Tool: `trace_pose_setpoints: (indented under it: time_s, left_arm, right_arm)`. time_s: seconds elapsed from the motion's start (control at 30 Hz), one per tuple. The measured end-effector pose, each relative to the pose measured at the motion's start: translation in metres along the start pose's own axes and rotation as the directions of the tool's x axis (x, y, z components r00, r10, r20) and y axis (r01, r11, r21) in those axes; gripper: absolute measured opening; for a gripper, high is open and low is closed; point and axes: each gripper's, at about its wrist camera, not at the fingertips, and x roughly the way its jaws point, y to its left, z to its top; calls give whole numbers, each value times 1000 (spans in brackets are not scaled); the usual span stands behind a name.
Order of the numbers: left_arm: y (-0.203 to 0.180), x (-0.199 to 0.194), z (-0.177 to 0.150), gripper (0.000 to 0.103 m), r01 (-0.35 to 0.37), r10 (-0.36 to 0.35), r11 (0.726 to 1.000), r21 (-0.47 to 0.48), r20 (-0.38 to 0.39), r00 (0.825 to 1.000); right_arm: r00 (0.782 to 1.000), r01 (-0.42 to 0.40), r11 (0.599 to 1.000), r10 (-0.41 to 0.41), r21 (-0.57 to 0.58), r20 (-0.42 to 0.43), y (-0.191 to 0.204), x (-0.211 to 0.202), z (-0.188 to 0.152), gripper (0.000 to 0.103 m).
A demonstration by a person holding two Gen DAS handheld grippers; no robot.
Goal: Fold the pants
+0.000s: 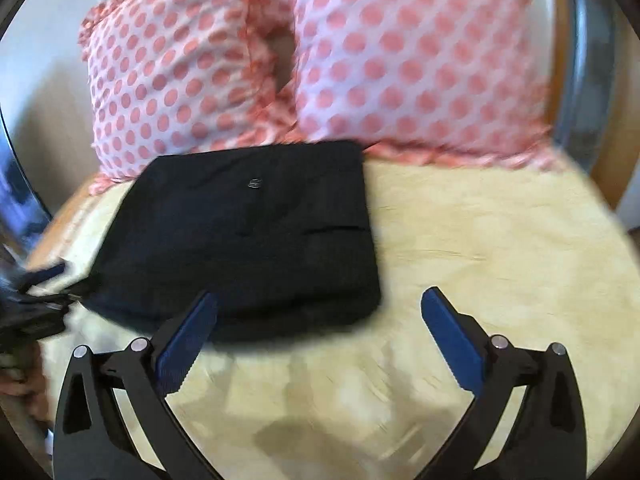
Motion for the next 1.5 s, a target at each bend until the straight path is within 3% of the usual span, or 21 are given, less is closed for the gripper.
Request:
trace_pose_setpoints:
  time_s: [0.1, 0.17, 0.23, 0.4, 0.63, 0.93, 1.5]
  left_arm:
    - [-5, -21, -36, 101, -38, 38, 999, 8, -24, 999]
    - [-8, -25, -60, 101, -4, 3, 1000, -17, -62, 998]
    - [-10, -25, -75, 101, 9, -12, 1000, -30, -76, 997]
    - [-13, -22, -94, 101, -35, 35, 999, -3, -89, 995]
    - [-10, -22, -102, 101, -20, 17, 999, -26, -87, 996]
    - [-10, -26, -111, 101, -13, 13, 1000, -22, -2, 1000]
    - [-10, -26, -112, 101, -13, 13, 1000, -23, 8, 1000]
  right_arm:
    - [999, 39, 998, -37, -47, 27, 17, -16, -30, 102]
    - [999, 35, 997, -33, -67, 21, 29, -19, -44, 102]
    - [999, 53, 994, -53, -91, 10, 43, -17, -57, 102]
    - [998, 65, 991, -67, -115, -19, 58, -14, -73, 102]
    - [995, 10, 999, -14, -44, -98, 59, -4, -86, 102]
    - [998, 16, 999, -18, -28, -54, 58, -9, -92, 102]
    - [999, 15, 999, -17, -29, -51, 57, -9, -92, 102]
